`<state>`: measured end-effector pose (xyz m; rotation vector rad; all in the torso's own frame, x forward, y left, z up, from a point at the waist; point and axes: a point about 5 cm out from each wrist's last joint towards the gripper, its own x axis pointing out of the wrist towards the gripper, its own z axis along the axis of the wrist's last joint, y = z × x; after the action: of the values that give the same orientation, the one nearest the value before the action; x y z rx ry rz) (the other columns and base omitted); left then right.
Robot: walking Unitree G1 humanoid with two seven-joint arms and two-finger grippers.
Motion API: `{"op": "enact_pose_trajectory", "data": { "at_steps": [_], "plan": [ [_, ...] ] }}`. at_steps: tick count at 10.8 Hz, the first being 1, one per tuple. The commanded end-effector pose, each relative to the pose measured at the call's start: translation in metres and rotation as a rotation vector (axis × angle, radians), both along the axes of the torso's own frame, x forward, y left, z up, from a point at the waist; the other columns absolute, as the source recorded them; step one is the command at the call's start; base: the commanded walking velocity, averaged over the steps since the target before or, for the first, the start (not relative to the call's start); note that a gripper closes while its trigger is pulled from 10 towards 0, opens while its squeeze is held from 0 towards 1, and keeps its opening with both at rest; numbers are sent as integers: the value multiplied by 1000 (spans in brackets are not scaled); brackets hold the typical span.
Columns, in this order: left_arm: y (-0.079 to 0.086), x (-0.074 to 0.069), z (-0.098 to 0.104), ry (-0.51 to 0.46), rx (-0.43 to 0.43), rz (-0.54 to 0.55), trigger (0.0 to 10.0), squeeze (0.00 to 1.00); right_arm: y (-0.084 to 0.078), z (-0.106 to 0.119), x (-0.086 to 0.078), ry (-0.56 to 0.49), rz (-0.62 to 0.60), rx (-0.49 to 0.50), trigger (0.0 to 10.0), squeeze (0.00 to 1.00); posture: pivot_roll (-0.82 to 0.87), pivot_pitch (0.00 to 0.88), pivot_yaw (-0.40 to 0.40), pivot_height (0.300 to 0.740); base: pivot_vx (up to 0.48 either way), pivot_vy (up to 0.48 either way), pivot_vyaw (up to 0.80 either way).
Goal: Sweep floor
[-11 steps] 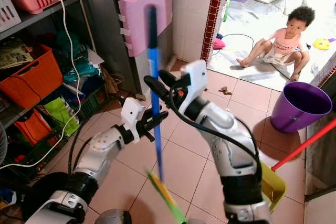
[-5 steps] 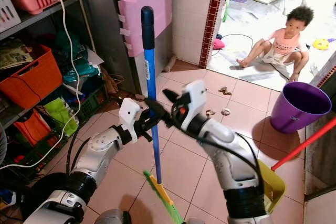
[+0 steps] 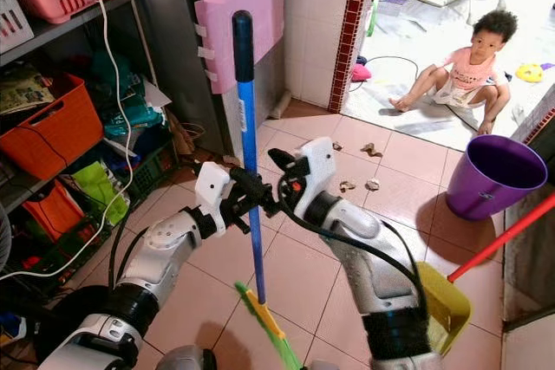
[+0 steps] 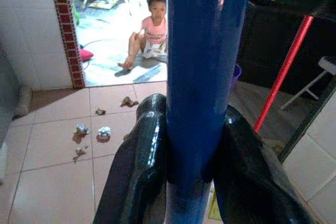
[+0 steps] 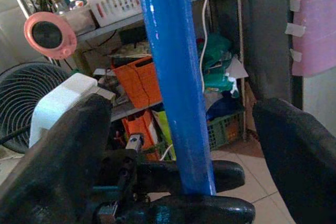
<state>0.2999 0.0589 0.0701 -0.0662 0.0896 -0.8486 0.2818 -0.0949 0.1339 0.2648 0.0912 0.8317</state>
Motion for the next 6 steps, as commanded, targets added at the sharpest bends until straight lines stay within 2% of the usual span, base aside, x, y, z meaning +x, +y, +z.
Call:
{"op": "enact_pose_trajectory", "data": {
  "at_steps": [1,2,4,5,6],
  "plan": [
    [-8,2,10,-47,-9,-34,0,0,12,-4,0,16,27,-15,10000,1000,-91,0,34,740,0,0,0],
    [-9,2,10,-47,-7,-37,0,0,17,-8,1,22,30,-13,10000,1000,-89,0,33,740,0,0,0],
    [-9,2,10,-50,-7,-40,0,0,15,-15,1,34,20,-26,10000,1000,-85,0,31,740,0,0,0],
    [-9,1,10,-50,-6,-43,0,0,4,-19,6,26,-21,-42,8902,0,-85,0,32,740,0,0,0],
    [-9,1,9,-50,-6,-44,0,0,1,-17,7,27,-21,-13,3137,1000,-85,0,33,740,0,0,0]
  ]
}}
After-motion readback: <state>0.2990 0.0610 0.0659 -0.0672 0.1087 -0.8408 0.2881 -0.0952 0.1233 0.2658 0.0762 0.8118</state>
